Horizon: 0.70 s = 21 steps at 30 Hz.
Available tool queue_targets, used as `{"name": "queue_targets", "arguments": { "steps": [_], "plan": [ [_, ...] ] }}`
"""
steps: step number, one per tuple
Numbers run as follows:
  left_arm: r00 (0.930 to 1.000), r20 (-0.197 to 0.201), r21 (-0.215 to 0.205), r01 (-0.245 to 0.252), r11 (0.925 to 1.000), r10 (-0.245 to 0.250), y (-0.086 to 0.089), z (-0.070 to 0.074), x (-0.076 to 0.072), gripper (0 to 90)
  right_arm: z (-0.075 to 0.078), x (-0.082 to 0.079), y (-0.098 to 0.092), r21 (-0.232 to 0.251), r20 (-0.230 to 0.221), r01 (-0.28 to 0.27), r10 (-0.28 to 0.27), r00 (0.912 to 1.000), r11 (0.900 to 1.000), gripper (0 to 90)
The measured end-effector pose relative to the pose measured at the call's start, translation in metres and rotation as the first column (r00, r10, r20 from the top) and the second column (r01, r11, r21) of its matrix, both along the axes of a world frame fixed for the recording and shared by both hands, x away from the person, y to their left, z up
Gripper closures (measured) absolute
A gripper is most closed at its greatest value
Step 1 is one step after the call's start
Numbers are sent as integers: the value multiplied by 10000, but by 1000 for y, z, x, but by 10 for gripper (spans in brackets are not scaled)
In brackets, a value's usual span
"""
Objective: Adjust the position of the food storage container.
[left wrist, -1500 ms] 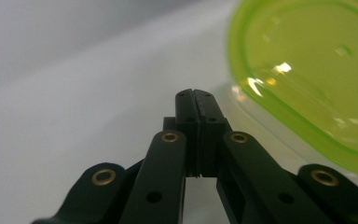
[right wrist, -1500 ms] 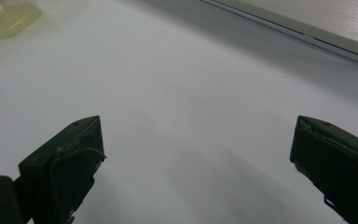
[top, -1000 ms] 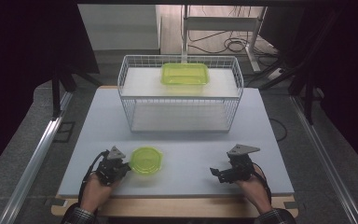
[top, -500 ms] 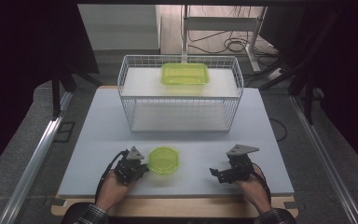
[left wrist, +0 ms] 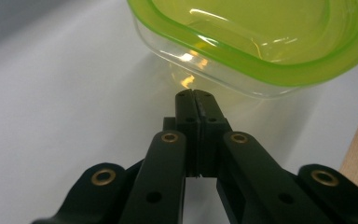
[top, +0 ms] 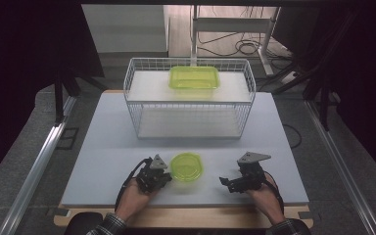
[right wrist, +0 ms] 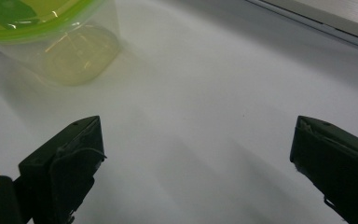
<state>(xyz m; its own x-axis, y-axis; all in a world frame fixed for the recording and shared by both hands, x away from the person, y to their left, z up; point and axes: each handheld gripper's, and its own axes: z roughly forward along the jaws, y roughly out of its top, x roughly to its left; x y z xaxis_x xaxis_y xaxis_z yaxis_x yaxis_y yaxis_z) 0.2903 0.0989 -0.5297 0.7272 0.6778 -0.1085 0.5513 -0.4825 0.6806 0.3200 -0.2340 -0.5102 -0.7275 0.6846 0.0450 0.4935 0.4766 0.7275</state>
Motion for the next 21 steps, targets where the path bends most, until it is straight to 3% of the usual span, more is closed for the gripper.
{"name": "queue_targets", "arguments": {
  "steps": [2, 5, 6, 9, 11, 13, 15, 18, 21],
  "plan": [
    [10000, 80, 49, -23, 10000, 22, 1, 0, -2, 898, 0, 0, 0, 35, 23, 5, -5, 10000, 10000, 29],
    [9989, 393, 191, -249, 9995, 241, 7, 2, -5, 819, 1, 0, -1, 109, 27, 27, -27, 10000, 9999, 29],
    [9976, 604, 251, -364, 9990, 348, 11, 3, -8, 697, 2, 0, -2, 175, 69, 41, -42, 10000, 9998, 29],
    [9954, 832, 283, -495, 9984, 469, 18, 5, -12, 500, 3, 0, -2, 315, 93, 32, -34, 10000, 9995, 27],
    [9941, 978, 287, -496, 9984, 466, 21, 6, -15, 453, 3, 0, -2, 343, 112, 31, -35, 9999, 9994, 27],
    [9913, 1231, 447, -517, 9977, 459, 27, 5, -21, 281, 3, 0, -2, 492, -8, 45, -44, 10000, 9988, 26],
    [9907, 1280, 558, -536, 9970, 461, 29, 5, -23, 246, 3, 0, -2, 547, 0, 30, -30, 10000, 9985, 25],
    [9898, 1286, 555, -686, 9961, 610, 36, 5, -26, 96, 4, -1, -2, 639, -83, 10, -5, 10000, 9980, 21],
    [9856, 1569, 843, -763, 9935, 624, 41, 5, -28, 55, 4, -1, -1, 671, -93, -9, 15, 10000, 9977, 18]
  ]
}}
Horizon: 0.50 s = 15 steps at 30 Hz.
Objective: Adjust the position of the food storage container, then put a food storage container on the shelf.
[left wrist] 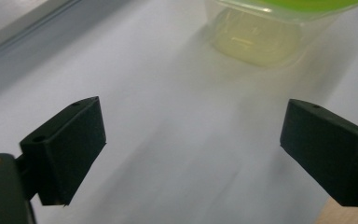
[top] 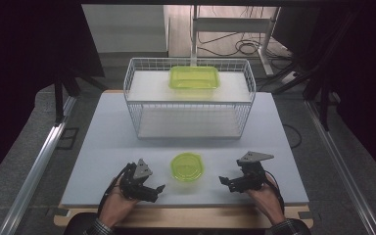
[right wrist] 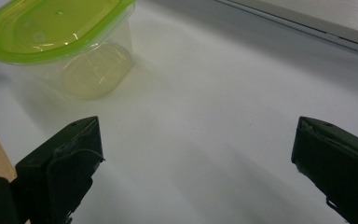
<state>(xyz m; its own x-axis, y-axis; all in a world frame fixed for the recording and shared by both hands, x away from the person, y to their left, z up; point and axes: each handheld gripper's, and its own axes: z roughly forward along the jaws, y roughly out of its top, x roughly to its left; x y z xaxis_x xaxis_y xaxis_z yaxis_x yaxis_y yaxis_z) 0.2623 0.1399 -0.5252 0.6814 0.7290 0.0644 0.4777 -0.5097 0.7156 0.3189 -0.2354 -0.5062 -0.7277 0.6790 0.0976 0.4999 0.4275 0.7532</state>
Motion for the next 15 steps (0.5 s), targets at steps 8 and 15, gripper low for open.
{"name": "queue_targets", "arguments": {
  "steps": [8, 15],
  "plan": [
    [10000, -60, -237, 33, 9997, -34, 7, -3, -8, 16, -1, 1, 0, -100, -1, 43, -43, 10000, 9999, 15],
    [9999, -79, -310, 88, 9995, -90, 8, -5, -13, 0, -2, 2, -1, -119, 182, 183, -181, 9997, 9998, 9]
  ]
}}
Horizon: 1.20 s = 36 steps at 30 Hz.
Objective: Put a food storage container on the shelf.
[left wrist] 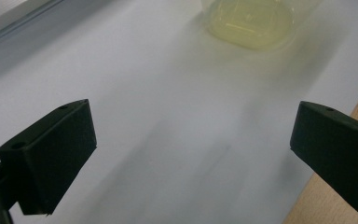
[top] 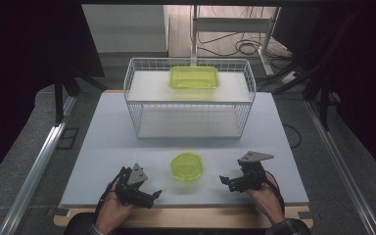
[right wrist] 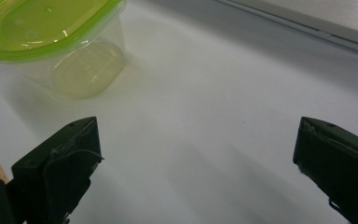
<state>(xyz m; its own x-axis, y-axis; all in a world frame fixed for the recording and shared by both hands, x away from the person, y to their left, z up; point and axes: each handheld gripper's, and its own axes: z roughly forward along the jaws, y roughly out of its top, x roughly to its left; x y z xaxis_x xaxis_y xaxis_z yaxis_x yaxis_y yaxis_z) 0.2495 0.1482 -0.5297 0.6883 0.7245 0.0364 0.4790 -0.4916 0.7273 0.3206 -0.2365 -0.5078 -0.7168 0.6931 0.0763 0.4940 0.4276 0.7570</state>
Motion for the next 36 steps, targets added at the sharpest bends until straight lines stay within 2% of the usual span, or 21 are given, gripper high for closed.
{"name": "queue_targets", "arguments": {
  "steps": [6, 8, 13, 18, 21, 22, 23, 24, 25, 29, 30, 31, 32, 36],
  "plan": [
    [9998, 90, 363, 197, 9991, -200, -3, -3, -2, 0, 2, 1, -1, 195, 63, 73, -74, 10000, 9998, 9],
    [9997, 95, 447, 230, 9987, -234, -3, -3, -2, 0, 3, 1, 0, 415, -58, 83, -81, 10000, 9991, 10],
    [9997, 86, 533, 229, 9983, -234, -3, -4, -2, 0, 5, 2, 5, 420, -174, 126, -119, 9998, 9990, 11],
    [9996, 148, 657, 233, 9976, -243, -3, -5, -2, 0, 11, 3, 10, 734, -364, 123, -96, 9993, 9972, 11],
    [9994, 191, 729, 263, 9970, -278, -4, -5, -2, 0, 16, 8, 14, 1330, -983, 89, 43, 9951, 9911, 14],
    [9993, 212, 748, 275, 9968, -291, -5, -5, -2, 0, 16, 8, 14, 1330, -983, 89, 43, 9951, 9911, 14],
    [9993, 227, 804, 285, 9964, -304, -5, -6, -2, 0, 19, 10, 18, 1538, -1263, 62, 134, 9919, 9881, 35],
    [9993, 227, 804, 285, 9964, -304, -5, -6, -2, 0, 19, 10, 18, 1538, -1263, 62, 134, 9919, 9881, 35],
    [9992, 255, 776, 291, 9966, -312, -5, -6, -3, 0, 22, 11, 21, 1667, -1574, 37, 229, 9873, 9860, 81],
    [9989, 351, 733, 296, 9969, -322, -4, -4, -3, 0, 24, 14, 24, 1758, -1799, 23, 298, 9832, 9844, 142],
    [9987, 405, 731, 275, 9969, -306, -4, -4, -3, 0, 25, 18, 27, 1966, -2000, 62, 340, 9792, 9805, 184],
    [9987, 405, 731, 275, 9969, -306, -4, -4, -3, 0, 25, 18, 27, 1966, -2000, 62, 340, 9792, 9805, 184],
    [9987, 408, 728, 263, 9970, -293, -4, -4, -3, 0, 26, 21, 29, 2146, -2208, 29, 456, 9742, 9767, 219],
    [9987, 407, 772, 261, 9967, -293, -4, -4, -3, 0, 26, 27, 36, 2284, -2527, -59, 651, 9654, 9735, 279]
  ]
}}
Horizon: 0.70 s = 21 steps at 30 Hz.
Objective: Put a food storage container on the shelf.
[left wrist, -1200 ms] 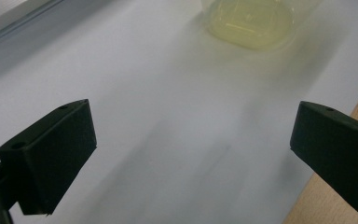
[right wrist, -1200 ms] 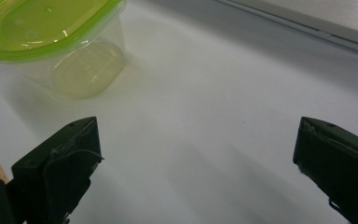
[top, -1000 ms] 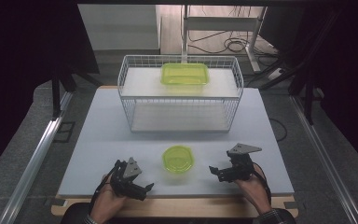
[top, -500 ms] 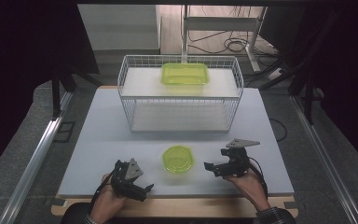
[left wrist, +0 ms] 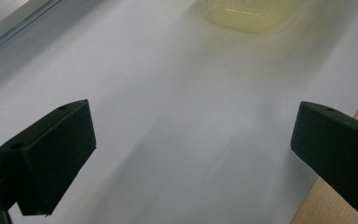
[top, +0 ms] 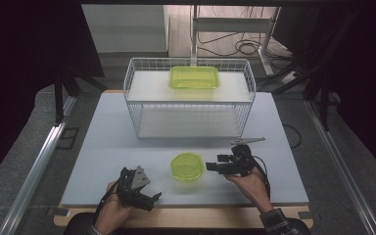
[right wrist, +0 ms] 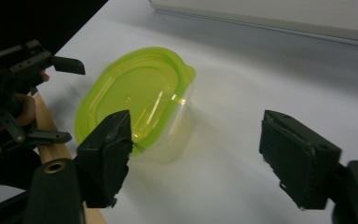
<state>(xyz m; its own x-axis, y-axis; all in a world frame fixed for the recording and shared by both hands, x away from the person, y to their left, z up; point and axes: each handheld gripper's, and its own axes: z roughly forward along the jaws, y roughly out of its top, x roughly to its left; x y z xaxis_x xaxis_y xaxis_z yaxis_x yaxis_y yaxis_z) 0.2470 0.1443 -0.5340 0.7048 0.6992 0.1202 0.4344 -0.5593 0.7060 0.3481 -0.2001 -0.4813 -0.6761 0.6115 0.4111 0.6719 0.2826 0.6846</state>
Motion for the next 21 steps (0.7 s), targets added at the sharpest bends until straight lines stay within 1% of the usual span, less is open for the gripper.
{"name": "queue_targets", "arguments": {
  "steps": [2, 4, 5, 6, 7, 8, 10, 11, 12, 13, 15, 16, 17, 19, 20, 21],
  "plan": [
    [10000, -7, 29, 4, 10000, -4, 0, 0, 0, 0, -1, 3, 5, 44, -158, -48, 49, 9999, 10000, 309],
    [10000, -23, 37, 19, 10000, -19, 0, 0, 0, 0, -2, 7, 9, 191, -417, -43, 51, 9991, 9998, 338],
    [10000, -23, 37, 19, 10000, -19, 0, 0, 0, 0, -2, 7, 9, 191, -417, -43, 51, 9991, 9998, 338],
    [10000, -27, 48, 26, 10000, -26, 0, 0, 0, 0, -2, 9, 10, 310, -548, -61, 78, 9985, 9995, 358],
    [10000, -24, 62, 31, 10000, -31, -1, -1, 0, 0, -3, 11, 13, 369, -724, -88, 115, 9973, 9993, 381],
    [10000, -14, 75, 37, 10000, -37, -1, 0, 0, 0, -5, 15, 16, 360, -950, -81, 115, 9954, 9993, 422],
    [10000, -6, 84, 48, 10000, -48, -1, 0, -1, 0, -7, 18, 19, 413, -1227, -116, 166, 9923, 9991, 451],
    [10000, -3, 91, 51, 9999, -51, -1, 0, -1, 0, -8, 20, 21, 452, -1353, -86, 146, 9907, 9989, 471],
    [10000, -3, 91, 51, 9999, -51, -1, 0, -1, 0, -8, 20, 21, 452, -1353, -86, 146, 9907, 9989, 471],
    [10000, -4, 94, 57, 9999, -57, -1, 0, -1, 0, -11, 24, 23, 626, -1721, -50, 158, 9849, 9980, 507],
    [10000, -1, 113, 69, 9999, -69, -1, -1, -1, 0, -14, 28, 24, 818, -2071, -35, 205, 9781, 9966, 547],
    [10000, -1, 113, 69, 9999, -69, -1, -1, -1, 0, -15, 29, 24, 894, -2168, -36, 230, 9759, 9960, 562],
    [10000, 4, 127, 79, 9999, -79, -1, -1, -1, 0, -16, 30, 25, 970, -2370, -2, 232, 9712, 9953, 591],
    [10000, 5, 154, 95, 9998, -95, -1, -1, -1, 0, -18, 32, 25, 1064, -2609, 70, 211, 9651, 9943, 640],
    [10000, 5, 154, 95, 9998, -95, -1, -1, -1, 0, -18, 32, 25, 1064, -2609, 70, 211, 9651, 9943, 640],
    [9999, 3, 168, 108, 9998, -108, -1, -1, -1, 0, -20, 34, 25, 1220, -2893, 117, 242, 9569, 9925, 696]
  ]
}}
